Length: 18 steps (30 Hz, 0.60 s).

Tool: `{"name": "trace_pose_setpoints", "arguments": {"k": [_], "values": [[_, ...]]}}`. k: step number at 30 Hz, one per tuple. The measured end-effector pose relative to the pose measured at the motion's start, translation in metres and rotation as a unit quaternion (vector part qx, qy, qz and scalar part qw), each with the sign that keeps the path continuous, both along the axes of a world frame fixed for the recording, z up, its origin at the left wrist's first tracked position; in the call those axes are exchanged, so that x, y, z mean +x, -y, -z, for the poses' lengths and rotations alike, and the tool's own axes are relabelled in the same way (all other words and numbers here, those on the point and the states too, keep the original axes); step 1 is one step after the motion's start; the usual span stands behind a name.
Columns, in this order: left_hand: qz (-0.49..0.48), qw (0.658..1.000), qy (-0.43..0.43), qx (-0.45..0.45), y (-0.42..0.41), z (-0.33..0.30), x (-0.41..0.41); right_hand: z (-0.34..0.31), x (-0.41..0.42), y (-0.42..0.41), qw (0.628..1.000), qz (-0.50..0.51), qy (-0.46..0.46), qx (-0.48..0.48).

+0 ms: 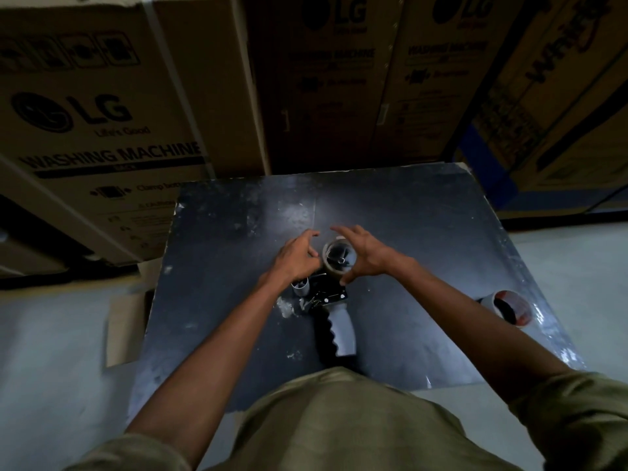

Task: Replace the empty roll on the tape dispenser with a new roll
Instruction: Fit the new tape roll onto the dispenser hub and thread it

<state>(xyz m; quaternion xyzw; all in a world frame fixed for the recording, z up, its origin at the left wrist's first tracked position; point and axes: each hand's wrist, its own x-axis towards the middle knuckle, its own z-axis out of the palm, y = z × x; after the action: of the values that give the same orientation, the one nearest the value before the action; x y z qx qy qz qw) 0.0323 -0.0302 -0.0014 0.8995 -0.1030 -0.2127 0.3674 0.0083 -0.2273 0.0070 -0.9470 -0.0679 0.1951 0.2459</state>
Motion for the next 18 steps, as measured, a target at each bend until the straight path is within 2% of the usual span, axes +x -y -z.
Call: {"name": "trace_pose_setpoints", "arguments": {"k": [3, 9, 11, 15, 18], "values": [[0.026, 0.999, 0.033, 0.027, 0.0, -0.003, 0.002, 0.0, -0.004, 0.01, 0.999, 0.027, 0.026, 0.008], [0.165, 0.977, 0.091, 0.098, 0.01, -0.002, 0.004, 0.003, -0.014, 0.014, 0.997, 0.034, 0.062, 0.013], [0.171, 0.974, 0.113, 0.099, 0.013, -0.001, 0.0, 0.004, -0.016, 0.011, 0.998, 0.014, 0.063, -0.001], [0.139, 0.981, 0.112, 0.07, 0.015, -0.003, -0.001, -0.001, -0.013, 0.005, 0.997, 0.045, 0.057, -0.007], [0.131, 0.985, 0.1, 0.049, 0.018, -0.012, 0.003, -0.009, -0.004, 0.005, 0.998, 0.03, 0.048, -0.024]]}}
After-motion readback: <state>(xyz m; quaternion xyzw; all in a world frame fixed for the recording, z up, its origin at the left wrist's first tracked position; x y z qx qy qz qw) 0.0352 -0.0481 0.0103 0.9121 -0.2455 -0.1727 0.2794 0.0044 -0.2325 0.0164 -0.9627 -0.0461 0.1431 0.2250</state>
